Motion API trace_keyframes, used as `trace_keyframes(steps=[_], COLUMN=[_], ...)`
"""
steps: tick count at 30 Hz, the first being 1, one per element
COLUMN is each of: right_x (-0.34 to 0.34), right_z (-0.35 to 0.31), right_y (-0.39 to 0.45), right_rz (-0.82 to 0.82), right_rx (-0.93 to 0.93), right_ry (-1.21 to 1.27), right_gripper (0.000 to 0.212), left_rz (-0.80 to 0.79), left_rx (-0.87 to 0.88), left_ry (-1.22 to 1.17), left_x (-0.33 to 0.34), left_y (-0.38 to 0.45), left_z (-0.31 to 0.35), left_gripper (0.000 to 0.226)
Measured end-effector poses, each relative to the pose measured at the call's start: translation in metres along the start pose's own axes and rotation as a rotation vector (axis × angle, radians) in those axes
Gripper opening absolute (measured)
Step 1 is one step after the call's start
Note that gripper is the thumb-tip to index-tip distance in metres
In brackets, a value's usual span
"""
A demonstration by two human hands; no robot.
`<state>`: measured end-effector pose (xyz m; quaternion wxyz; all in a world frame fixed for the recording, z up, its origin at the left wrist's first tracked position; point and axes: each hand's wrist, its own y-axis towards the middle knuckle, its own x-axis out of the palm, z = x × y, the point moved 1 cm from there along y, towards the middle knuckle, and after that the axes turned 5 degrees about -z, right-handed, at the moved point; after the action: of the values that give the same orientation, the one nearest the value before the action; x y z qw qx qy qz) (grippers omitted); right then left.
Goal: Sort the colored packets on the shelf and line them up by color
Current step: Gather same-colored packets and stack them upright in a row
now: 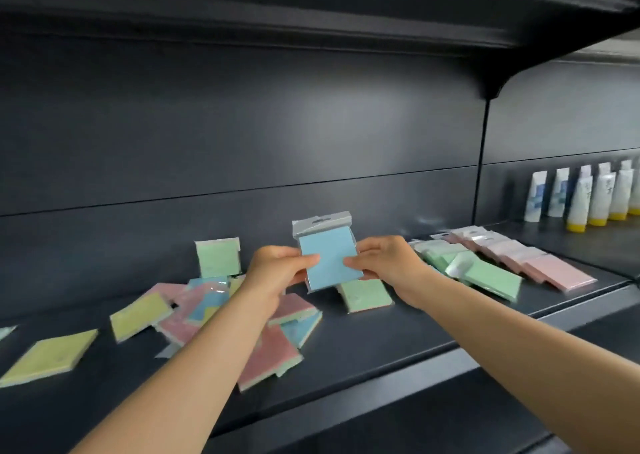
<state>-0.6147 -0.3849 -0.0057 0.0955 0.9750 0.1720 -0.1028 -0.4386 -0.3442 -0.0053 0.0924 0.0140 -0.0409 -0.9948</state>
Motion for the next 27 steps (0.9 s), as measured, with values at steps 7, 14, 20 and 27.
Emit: trace_keyframes(steps=[7,14,20,27], right_x=[-0.132,-0.170,-0.176,-0.181], right_z=[0.059,0.110,0.115,0.110], right_y=[-0.022,-0.028,-0.019,-0.011], right_rz=[0.048,0.049,0.060,0.061], right_rx=[0.109,0.198,0.150,0.086], right_ry=[-0.178,-0.293,-0.355,-0.592], right_gripper=[0.016,0.029,0.026,0.024], left_rz=[0.096,0.254,0.300,0.205], left_rx=[-0.127,-0.167,-0.181,-0.223], left_ry=[0.076,0.386,0.482,0.561], left_x=[0.149,0.209,0.216,0.212], left_y=[0.010,0.003,0.005,0.008], left_z=[-0.045,-0.069,-0.066,-0.056], left_gripper=[0.010,0.021,0.026,0.034])
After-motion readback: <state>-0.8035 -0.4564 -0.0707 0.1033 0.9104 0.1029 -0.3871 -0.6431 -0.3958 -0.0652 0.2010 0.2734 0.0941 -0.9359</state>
